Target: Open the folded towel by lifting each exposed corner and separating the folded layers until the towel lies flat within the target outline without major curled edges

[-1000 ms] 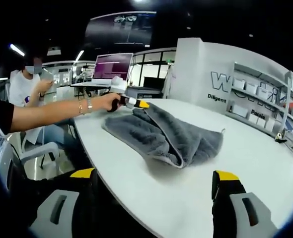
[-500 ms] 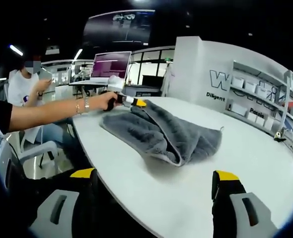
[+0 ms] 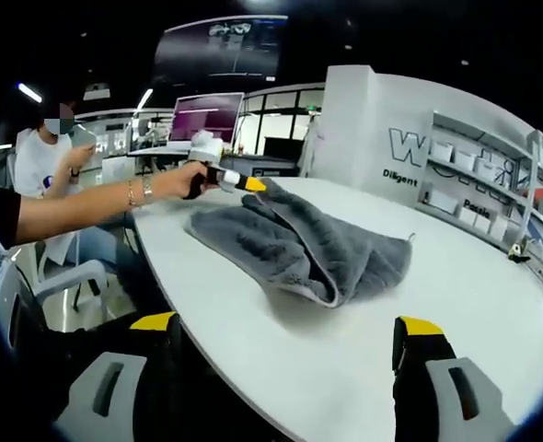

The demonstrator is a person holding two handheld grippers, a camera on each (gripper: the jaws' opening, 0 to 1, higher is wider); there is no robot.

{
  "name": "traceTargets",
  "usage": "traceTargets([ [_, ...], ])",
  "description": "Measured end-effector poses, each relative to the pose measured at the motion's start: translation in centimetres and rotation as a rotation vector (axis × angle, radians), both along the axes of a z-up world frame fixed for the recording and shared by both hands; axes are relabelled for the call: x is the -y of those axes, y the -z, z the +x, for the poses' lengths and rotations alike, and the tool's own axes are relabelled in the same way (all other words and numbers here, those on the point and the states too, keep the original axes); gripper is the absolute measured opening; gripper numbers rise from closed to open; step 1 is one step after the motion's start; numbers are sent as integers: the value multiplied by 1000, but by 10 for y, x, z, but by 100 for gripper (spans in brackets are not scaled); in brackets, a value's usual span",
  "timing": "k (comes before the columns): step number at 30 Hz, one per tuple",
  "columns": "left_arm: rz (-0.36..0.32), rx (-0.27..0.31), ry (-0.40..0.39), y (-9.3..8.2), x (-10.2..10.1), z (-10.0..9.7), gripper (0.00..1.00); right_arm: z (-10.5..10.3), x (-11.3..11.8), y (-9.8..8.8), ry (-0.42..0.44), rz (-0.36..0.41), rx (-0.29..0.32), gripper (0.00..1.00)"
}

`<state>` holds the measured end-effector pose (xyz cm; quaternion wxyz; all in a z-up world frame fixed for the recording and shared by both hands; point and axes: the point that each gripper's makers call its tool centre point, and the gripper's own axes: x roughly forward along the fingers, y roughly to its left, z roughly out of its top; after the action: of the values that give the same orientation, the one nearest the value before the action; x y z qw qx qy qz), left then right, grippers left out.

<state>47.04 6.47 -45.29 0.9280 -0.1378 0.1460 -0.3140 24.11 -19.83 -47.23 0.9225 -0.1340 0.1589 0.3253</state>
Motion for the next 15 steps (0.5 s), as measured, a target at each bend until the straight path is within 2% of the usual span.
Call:
traceTargets([
  [5,-3,9,67,-10,17,-35,3,-1,3,-1,11,-6,3,98],
  [7,-39,3,108,-15,26,-52,3,0,4,-1,13,-7,3,98],
  [8,-46,0,116,-16,27,-54,3,0,4,-1,13,-7,3,98],
  [10,-65,-6,133,-21,30,-72,2,-1,3,-1,11,-7,2,98],
  [12,-71,-8,147,-24,29,-79,2,-1,2,-1,10,-8,1,98],
  [15,-122,-23,174,-30,30,-95,2,0,2,1,9,-14,-3,98],
])
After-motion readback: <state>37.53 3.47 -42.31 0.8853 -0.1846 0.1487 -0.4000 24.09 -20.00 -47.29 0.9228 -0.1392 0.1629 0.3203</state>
